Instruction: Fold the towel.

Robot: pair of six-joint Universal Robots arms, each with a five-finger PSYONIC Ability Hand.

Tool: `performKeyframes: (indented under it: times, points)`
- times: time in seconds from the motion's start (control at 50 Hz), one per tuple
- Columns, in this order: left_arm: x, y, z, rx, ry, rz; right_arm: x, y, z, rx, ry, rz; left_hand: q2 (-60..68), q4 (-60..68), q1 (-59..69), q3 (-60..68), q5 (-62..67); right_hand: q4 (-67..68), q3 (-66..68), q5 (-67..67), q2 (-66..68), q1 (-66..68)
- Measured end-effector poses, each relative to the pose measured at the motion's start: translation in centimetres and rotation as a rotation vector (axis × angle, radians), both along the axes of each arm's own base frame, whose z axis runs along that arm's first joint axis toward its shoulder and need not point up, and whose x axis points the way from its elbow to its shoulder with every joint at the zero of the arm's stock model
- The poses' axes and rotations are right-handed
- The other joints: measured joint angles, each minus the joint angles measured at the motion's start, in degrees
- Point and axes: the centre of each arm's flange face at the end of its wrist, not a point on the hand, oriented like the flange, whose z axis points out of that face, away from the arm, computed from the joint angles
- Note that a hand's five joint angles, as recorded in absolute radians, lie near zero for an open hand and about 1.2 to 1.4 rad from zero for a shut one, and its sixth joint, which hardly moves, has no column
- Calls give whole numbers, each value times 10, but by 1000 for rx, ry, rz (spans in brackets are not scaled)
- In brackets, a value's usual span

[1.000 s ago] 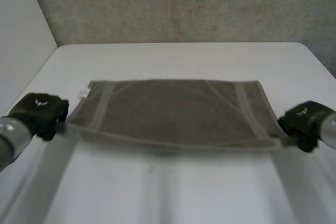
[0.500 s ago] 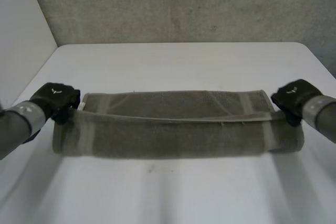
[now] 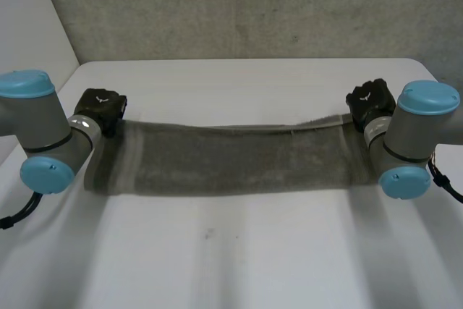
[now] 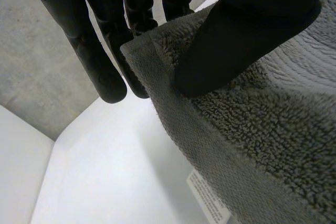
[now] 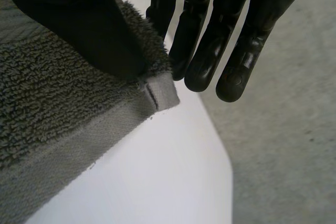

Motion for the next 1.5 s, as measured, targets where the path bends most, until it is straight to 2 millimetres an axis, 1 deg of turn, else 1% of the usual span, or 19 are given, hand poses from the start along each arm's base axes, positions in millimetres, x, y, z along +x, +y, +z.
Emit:
performKeyframes:
  times: [0.06,0.08,0.1,0.14,0.16,0.18,0.28,0.48,0.56,0.68,0.74,0.82,1.0,1.12,1.2,1.26,1.3,1.4,1.5]
  points:
    - [1,-3,0,-7,-1,13,1,-3,4,-37,-12,1,0,0,0,0,0,0,0,0,0,0]
    - [1,-3,0,-8,-1,15,1,-4,5,-47,-16,1,0,0,0,0,0,-91,-86,-75,-85,-55]
    - [1,-4,0,-9,-1,17,1,-5,6,-54,-19,1,-7,-6,0,-5,0,-91,-86,-75,-85,-55]
    - [1,-4,1,-12,0,20,1,-6,7,-61,-23,-1,-182,-182,-183,-179,-168,-378,-383,-359,-381,-324]
    - [1,-4,1,-12,0,20,1,-6,7,-61,-23,-1,-182,-182,-183,-179,-168,-378,-383,-359,-381,-324]
    - [0,-3,1,-12,0,18,1,-5,7,-61,-25,-7,-377,-377,-417,-369,-368,-504,-497,-490,-495,-412]
    - [-8,5,8,-18,4,-1,-5,1,17,-54,-34,-35,-563,-561,-543,-560,-546,-528,-532,-524,-528,-425]
    - [-10,28,40,-51,22,-16,-18,35,54,-7,-129,-60,-600,-598,-576,-598,-572,-528,-532,-525,-528,-425]
    - [-7,43,55,-58,50,-12,-23,60,65,95,-174,-29,-601,-600,-579,-601,-573,-528,-532,-527,-528,-425]
    - [0,67,67,-39,151,10,-42,82,59,315,-231,5,-602,-600,-580,-601,-574,-464,-458,-463,-460,-375]
    - [5,79,62,-18,230,30,-54,84,52,406,-276,13,-602,-600,-579,-601,-574,-342,-336,-350,-333,-270]
    - [7,85,55,-11,284,42,-63,80,42,436,-305,10,-602,-600,-579,-601,-574,-301,-294,-312,-293,-235]
    - [9,91,42,-12,325,53,-72,68,7,427,-304,-8,-602,-601,-579,-601,-574,-286,-279,-295,-280,-223]
    - [8,92,41,-11,322,49,-74,63,-6,412,-297,-16,-602,-601,-580,-601,-574,-277,-268,-287,-270,-214]
    - [7,93,41,-10,321,45,-74,60,-9,394,-296,-17,-602,-601,-579,-601,-574,-165,-158,-179,-157,-115]
    - [6,93,41,-7,320,42,-78,54,-13,365,-292,-24,-603,-601,-579,-601,-574,14,15,-10,18,-1]
    - [6,94,41,-7,320,41,-80,52,-13,357,-285,-32,-603,-601,-579,-601,-574,18,17,-8,19,-1]
    - [6,93,40,-6,320,41,-94,44,-11,311,-210,-112,-603,-601,-579,-601,-574,19,17,-8,19,-1]
    - [6,93,41,-6,320,44,-131,27,1,182,5,-328,-603,-601,-579,-601,-574,19,17,-7,19,-1]
